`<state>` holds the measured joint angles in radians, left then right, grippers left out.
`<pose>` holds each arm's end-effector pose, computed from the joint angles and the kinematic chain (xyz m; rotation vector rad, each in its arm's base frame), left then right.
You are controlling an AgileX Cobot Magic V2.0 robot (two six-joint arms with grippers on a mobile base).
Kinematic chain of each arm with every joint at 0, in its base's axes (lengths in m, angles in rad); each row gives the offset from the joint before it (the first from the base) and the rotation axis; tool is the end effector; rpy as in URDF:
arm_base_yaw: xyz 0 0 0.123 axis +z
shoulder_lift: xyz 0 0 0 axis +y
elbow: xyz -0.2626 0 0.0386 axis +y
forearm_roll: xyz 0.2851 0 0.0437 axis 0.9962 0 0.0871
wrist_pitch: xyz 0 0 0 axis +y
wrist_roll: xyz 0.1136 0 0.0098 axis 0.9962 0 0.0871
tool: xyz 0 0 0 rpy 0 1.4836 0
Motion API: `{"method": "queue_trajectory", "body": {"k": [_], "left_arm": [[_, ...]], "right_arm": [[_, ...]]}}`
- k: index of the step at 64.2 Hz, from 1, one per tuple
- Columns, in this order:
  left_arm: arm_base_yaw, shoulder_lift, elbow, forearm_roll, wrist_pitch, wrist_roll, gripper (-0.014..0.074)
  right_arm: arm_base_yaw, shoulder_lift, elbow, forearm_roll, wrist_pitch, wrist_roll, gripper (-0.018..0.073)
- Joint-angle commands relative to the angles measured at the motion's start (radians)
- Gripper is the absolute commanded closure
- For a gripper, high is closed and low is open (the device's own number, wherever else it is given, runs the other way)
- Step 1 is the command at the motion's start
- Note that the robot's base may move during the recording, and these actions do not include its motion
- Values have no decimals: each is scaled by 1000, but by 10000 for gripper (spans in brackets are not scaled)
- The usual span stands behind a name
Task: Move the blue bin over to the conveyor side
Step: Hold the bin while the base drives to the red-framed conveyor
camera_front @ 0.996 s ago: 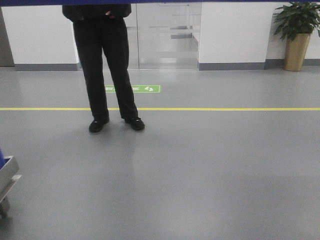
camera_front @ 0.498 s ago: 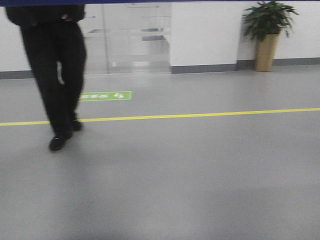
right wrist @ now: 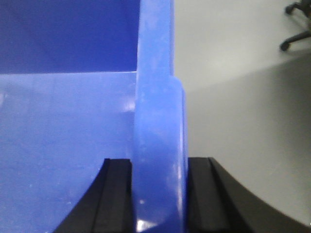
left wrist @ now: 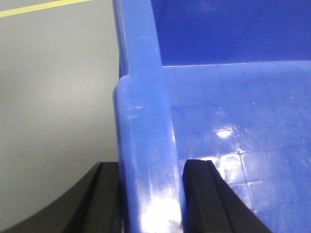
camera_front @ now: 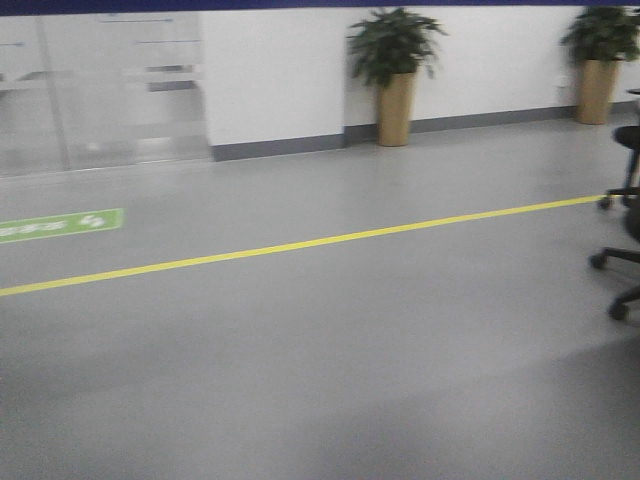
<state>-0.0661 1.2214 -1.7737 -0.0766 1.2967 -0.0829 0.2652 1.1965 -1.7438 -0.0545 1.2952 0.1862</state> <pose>0.2550 -0.0253 0.5002 -0.0014 2.2308 -0.1750 0.2433 0.0599 0.4973 -0.0762 2.2348 0.1798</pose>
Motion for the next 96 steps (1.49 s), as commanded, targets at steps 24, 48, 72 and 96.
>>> {"method": "queue_trajectory", "body": {"k": [24, 48, 72, 96], "left_arm": [[-1, -24, -13, 25, -76, 18, 615], [-1, -24, -13, 28, -76, 18, 615], [-1, -24, -13, 36, -76, 18, 615], [-1, -24, -13, 36, -76, 18, 615]], "right_arm": [[-4, -20, -13, -65, -101, -7, 648], [-4, -20, -13, -65, -101, -7, 648], [-4, -20, -13, -65, -101, -7, 648], [-4, -20, -13, -65, -101, -7, 648]]}}
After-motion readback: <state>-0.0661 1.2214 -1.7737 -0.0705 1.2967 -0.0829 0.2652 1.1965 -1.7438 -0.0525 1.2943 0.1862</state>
